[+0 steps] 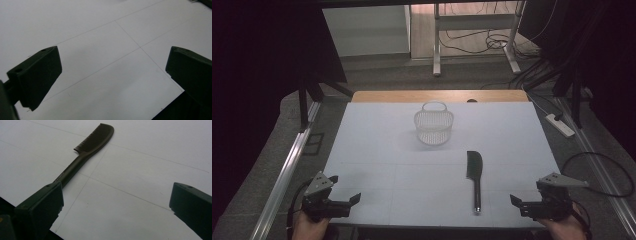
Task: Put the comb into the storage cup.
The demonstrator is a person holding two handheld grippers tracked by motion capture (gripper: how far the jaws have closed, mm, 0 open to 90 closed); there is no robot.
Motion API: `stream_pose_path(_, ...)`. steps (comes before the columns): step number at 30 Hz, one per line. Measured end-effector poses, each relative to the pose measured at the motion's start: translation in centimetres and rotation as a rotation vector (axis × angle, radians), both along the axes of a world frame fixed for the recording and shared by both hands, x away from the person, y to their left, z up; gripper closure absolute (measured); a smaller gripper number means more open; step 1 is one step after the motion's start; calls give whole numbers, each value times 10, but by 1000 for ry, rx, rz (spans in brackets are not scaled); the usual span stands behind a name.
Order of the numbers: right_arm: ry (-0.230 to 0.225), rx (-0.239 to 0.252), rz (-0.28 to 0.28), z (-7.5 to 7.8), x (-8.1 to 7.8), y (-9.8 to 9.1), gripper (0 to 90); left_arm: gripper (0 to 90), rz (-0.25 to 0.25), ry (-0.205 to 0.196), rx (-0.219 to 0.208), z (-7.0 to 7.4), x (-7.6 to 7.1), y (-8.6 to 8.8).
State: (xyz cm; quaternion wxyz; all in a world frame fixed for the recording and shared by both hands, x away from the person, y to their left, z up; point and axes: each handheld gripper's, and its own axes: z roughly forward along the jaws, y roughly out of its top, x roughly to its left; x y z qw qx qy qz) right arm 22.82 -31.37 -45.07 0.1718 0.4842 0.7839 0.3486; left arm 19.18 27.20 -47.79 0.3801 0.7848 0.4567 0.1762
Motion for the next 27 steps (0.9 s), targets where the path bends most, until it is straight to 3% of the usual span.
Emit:
stream_pose_path(5, 2, -3, -2, 0, 0, 1, 0, 7, -24, -4, 12, 0, -1, -2)
stream_pose_path(11, 11, -15, -7, 0, 1, 2, 0, 11, -52, 0, -12, 0, -1, 1)
stream_pose_path(16, 23, -5, -6, 0, 2, 1, 0, 12, -53, -2, -34, 0, -2, 2)
stream_pose_path(27, 50, -15, 7, -1, 6, 3, 0, 12, -58, -8, -37, 0, -3, 4)
